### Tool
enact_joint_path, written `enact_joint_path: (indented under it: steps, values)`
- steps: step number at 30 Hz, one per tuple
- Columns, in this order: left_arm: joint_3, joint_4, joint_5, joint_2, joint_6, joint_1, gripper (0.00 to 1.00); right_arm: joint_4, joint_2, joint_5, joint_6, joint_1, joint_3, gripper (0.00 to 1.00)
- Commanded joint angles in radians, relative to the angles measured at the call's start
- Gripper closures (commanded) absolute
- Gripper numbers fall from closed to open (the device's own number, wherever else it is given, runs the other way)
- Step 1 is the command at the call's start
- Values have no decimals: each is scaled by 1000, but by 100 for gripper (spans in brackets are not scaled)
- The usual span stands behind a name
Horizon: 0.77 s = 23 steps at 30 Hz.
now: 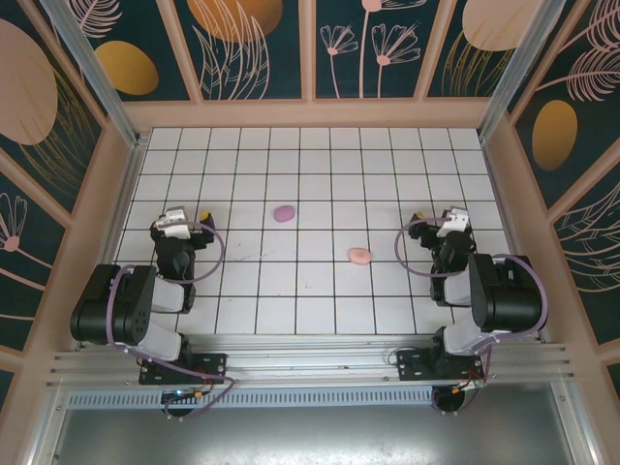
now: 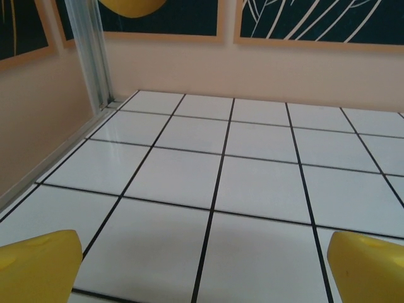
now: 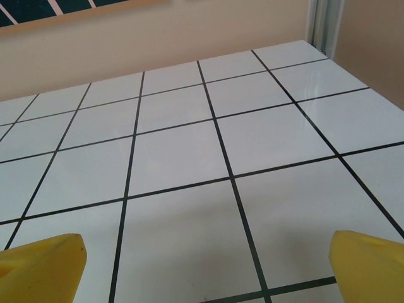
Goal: Insert wireless bluetooth earbuds into charging case
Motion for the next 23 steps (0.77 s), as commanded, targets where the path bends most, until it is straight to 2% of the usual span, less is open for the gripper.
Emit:
enact_joint_path:
  steps: [1,23]
  values:
    - [45,-12,27,8,7,15,1,57,1,-1,-17,7,30,1]
    - [39,-4,26,3,7,17,1,40,3,-6,-34,14,41,1]
